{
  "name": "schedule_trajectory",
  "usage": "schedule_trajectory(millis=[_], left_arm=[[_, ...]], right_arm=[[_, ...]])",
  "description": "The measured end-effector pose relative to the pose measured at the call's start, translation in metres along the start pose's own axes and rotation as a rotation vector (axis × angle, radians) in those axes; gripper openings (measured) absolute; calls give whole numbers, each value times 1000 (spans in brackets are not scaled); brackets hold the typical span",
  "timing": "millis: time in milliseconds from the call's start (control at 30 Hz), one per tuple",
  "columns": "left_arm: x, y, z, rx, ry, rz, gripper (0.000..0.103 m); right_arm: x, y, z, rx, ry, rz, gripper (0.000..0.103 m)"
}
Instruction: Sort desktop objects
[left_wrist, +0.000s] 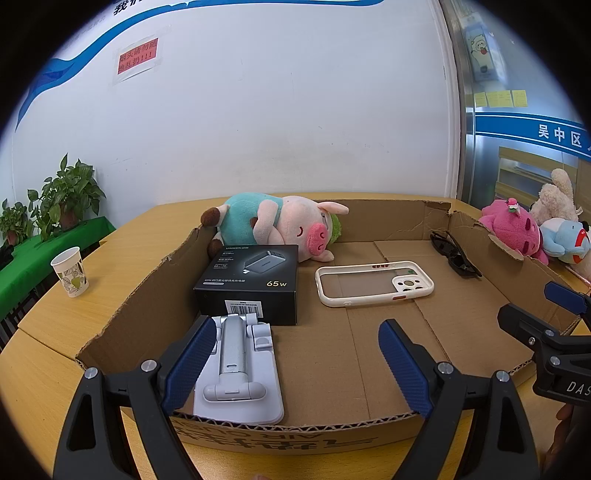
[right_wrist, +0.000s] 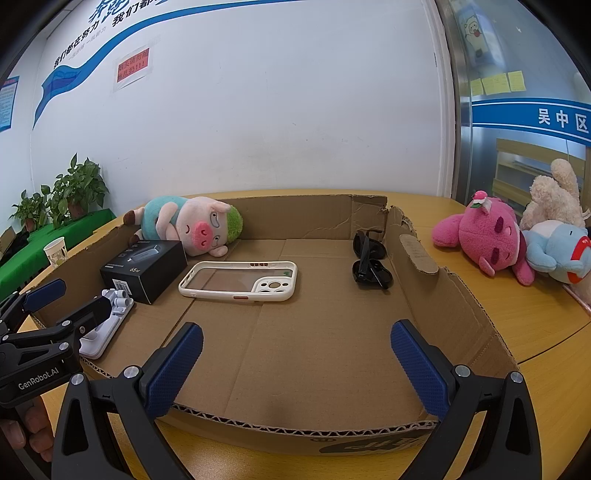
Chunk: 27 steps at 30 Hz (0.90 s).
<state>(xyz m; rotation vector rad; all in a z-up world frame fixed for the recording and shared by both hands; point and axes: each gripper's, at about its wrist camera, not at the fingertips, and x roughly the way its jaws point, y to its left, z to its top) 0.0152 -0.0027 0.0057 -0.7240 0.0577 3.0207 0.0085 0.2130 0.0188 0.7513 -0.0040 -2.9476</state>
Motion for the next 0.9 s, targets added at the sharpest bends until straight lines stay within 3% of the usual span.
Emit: schedule_trajectory(millis=[567,667,900], left_arm=[[0,0,0,0,0,0,90],[1,-1,0,-1,8,-11,100],[2,-2,-1,1,14,-12,102]], right_arm=[[0,0,0,0,0,0,103],[0,0,0,0,-1,1,103],[2,0,0,-5,5,-2,103]])
